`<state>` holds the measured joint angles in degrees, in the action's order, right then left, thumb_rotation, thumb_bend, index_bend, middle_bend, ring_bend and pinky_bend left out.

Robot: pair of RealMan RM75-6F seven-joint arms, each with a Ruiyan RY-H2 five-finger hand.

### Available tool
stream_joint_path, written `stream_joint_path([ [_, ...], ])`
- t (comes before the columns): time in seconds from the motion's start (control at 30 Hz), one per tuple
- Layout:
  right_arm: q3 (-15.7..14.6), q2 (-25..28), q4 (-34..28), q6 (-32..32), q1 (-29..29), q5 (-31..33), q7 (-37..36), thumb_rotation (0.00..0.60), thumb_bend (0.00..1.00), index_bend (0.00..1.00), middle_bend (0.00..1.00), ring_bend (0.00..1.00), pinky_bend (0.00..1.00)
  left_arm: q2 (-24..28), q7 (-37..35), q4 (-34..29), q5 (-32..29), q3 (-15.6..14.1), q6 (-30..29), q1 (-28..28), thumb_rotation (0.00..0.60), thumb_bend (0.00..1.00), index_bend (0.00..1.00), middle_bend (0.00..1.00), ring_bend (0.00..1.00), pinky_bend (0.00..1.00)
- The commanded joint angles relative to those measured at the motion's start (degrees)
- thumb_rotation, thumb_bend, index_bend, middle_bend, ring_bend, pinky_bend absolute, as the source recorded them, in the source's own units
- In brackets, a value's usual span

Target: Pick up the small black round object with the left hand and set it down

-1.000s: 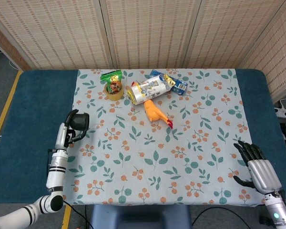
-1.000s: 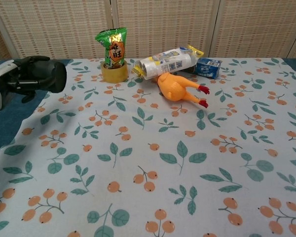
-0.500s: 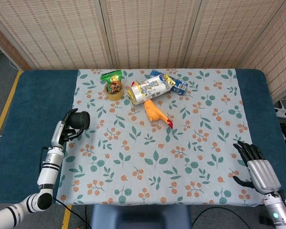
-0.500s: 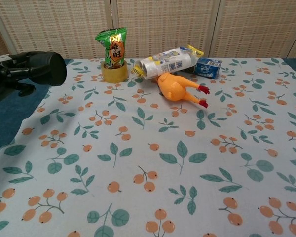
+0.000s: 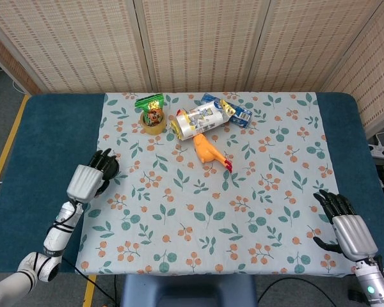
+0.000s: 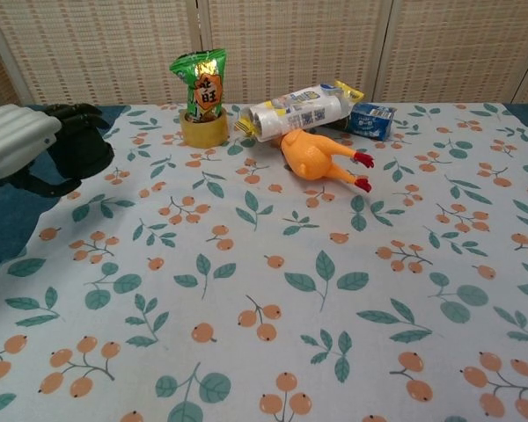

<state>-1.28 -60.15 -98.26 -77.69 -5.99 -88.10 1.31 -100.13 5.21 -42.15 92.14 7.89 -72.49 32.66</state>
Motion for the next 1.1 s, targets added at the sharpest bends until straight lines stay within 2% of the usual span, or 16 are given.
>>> stream_joint_path([
  [0.03, -0.02, -0.06, 0.01, 0.26, -0.10, 0.11, 0.14, 0.600, 0.09, 0.00, 0.00, 0.00, 0.00, -2.32, 5.97, 3.44, 4.73, -4.43, -3.71, 1.67, 0.600, 0.75, 0.69, 0.82, 0.74, 0.89],
  [0.17, -0.10, -0.14, -0.05, 0.56, -0.22, 0.12, 0.39, 0.600, 0.09, 0.00, 0.00, 0.00, 0.00, -1.05, 10.68, -0.68, 5.48, -5.33, -5.15, 1.46, 0.600, 0.75, 0.69, 0.82, 0.74, 0.89],
  [0.3, -0.24, -0.18, -0.15, 0.77, -0.29, -0.01, 0.51, 0.600, 0.09, 0.00, 0.00, 0.00, 0.00, 0.47, 11.94, -6.23, 6.70, -6.98, -5.88, 1.09, 0.600, 0.74, 0.69, 0.82, 0.74, 0.89],
  [0.4, -0.37, -0.12, -0.26, 0.84, -0.34, -0.24, 0.39, 0.600, 0.09, 0.00, 0.00, 0.00, 0.00, 0.77, 13.66, -7.82, 6.08, -7.38, -3.70, 1.32, 0.600, 0.73, 0.69, 0.82, 0.74, 0.89],
  [0.53, -0.36, 0.03, -0.28, 0.34, -0.15, -0.42, 0.15, 0.600, 0.09, 0.00, 0.00, 0.00, 0.00, 1.16, 11.32, -9.22, 4.25, -7.45, -0.25, 1.73, 0.600, 0.73, 0.69, 0.81, 0.74, 0.89],
  [0.63, -0.33, 0.03, -0.18, 0.34, -0.12, -0.29, 0.10, 0.600, 0.09, 0.00, 0.00, 0.00, 0.00, 1.11, 6.48, -10.25, 2.98, -7.44, 0.80, 1.53, 0.600, 0.73, 0.69, 0.81, 0.73, 0.88],
  [0.8, -0.35, -0.06, -0.12, 0.41, -0.17, -0.33, 0.14, 0.600, 0.09, 0.00, 0.00, 0.00, 0.00, 0.10, 3.82, -8.36, 3.02, -7.93, 0.67, 1.47, 0.600, 0.69, 0.65, 0.77, 0.68, 0.80],
  [0.87, -0.33, -0.12, -0.14, 0.43, -0.20, -0.32, 0.20, 0.600, 0.09, 0.00, 0.00, 0.00, 0.00, -0.28, 3.39, -7.49, 2.75, -8.43, 1.76, 1.42, 0.600, 0.66, 0.58, 0.70, 0.61, 0.75],
  [0.93, -0.32, -0.12, -0.15, 0.33, -0.17, -0.36, 0.21, 0.600, 0.09, 0.00, 0.00, 0.00, 0.00, -0.54, 4.41, -7.09, 1.84, -8.42, 3.06, 1.22, 0.600, 0.62, 0.48, 0.57, 0.50, 0.70],
  [1.1, -0.18, -0.14, -0.06, 0.10, -0.06, -0.11, 0.15, 0.600, 0.09, 0.00, 0.00, 0.00, 0.00, -1.03, 5.57, -7.51, 0.55, -8.79, 5.10, 0.74, 0.600, 0.49, 0.15, 0.34, 0.30, 0.65],
])
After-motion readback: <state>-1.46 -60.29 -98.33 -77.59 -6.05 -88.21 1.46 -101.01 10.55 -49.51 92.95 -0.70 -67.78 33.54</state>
